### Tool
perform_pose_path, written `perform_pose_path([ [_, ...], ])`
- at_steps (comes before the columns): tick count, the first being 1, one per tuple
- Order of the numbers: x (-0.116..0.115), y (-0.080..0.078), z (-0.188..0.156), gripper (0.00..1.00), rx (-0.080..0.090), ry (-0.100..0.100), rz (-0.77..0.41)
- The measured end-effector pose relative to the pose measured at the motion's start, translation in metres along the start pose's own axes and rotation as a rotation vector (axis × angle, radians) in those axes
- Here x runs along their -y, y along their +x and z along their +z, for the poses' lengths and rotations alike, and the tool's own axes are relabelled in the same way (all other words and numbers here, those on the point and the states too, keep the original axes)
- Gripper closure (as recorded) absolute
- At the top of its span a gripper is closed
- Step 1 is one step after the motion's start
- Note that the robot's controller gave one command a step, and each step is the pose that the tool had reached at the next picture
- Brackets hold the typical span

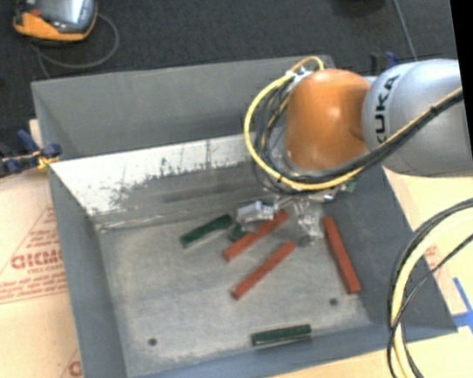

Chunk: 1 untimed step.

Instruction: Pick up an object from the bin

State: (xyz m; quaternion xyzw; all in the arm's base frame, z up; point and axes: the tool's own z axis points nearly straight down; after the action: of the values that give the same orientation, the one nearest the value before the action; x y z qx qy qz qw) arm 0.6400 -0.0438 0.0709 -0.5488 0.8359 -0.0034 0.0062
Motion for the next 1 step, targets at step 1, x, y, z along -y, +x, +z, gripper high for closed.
perform_pose_path([
  [1, 0.0003, -0.0037, -0.0059, 1.0, 0.004, 0.003, 0.001],
])
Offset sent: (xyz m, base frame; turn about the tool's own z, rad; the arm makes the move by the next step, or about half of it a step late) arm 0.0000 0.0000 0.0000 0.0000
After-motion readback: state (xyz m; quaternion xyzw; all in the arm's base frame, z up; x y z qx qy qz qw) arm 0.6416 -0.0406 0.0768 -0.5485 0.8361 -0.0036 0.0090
